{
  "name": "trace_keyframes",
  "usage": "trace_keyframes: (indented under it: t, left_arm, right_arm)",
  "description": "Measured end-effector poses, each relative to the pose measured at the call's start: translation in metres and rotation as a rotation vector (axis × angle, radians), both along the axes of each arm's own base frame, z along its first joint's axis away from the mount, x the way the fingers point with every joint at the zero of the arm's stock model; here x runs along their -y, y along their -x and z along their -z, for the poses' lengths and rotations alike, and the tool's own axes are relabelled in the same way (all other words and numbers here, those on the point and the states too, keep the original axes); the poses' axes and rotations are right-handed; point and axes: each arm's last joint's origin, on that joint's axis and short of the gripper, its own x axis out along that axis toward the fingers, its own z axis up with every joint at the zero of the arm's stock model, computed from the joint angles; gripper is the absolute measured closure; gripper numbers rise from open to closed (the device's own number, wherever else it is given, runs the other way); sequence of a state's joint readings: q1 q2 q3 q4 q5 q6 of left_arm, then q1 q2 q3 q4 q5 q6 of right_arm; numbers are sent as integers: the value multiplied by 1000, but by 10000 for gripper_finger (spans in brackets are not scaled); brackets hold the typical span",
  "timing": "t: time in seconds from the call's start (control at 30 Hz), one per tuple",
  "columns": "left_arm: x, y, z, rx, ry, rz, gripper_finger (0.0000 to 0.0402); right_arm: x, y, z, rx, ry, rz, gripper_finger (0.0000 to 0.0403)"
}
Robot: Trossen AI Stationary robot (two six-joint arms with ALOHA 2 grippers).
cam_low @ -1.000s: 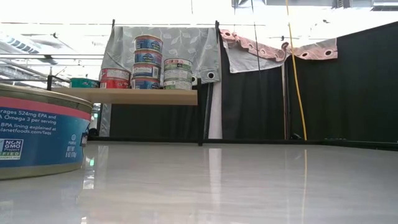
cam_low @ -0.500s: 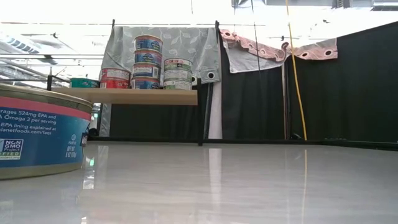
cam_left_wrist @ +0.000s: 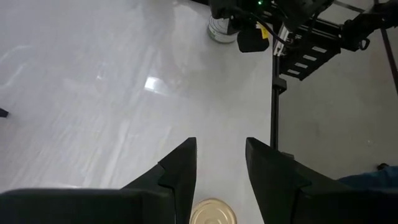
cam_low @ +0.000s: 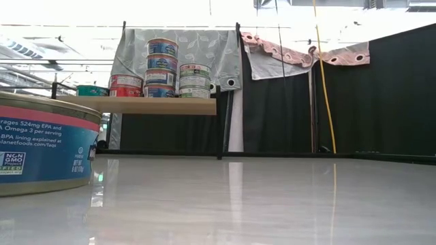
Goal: Stack canned seafood by type on shelf
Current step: Stack the green white tuna can on top of the green white tuna cans on the shelf
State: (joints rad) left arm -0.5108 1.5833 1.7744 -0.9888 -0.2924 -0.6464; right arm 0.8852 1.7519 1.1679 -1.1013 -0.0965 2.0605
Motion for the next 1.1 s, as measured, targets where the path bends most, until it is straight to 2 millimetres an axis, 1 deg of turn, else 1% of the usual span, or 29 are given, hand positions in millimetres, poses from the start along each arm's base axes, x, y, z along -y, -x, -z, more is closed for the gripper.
trace_keyframes:
  t: [0.27,0.43,0.53,0.6,0.7,0.77,1.1]
  left_arm:
    - [-2,-1,0,0,-5,-2,263]
    - [-2,-1,0,0,-5,-2,263]
    - [-2,-1,0,0,-5,-2,263]
    - [-2,-1,0,0,-5,-2,263]
    - [-2,-1,0,0,-6,-1,263]
    - [-2,-1,0,0,-6,-1,263]
    - [-3,0,1,-16,-17,-2,263]
  right_arm:
    - [-2,-2,4,9,-2,-2,403]
    - [-9,-8,14,27,-28,-12,402]
    - [-14,-11,27,25,-33,-27,403]
    - [-16,-13,28,47,-52,-37,403]
    - [-21,-17,38,36,-76,-48,403]
    - [-23,-18,40,39,-82,-60,403]
    - [-23,-18,42,46,-80,-85,403]
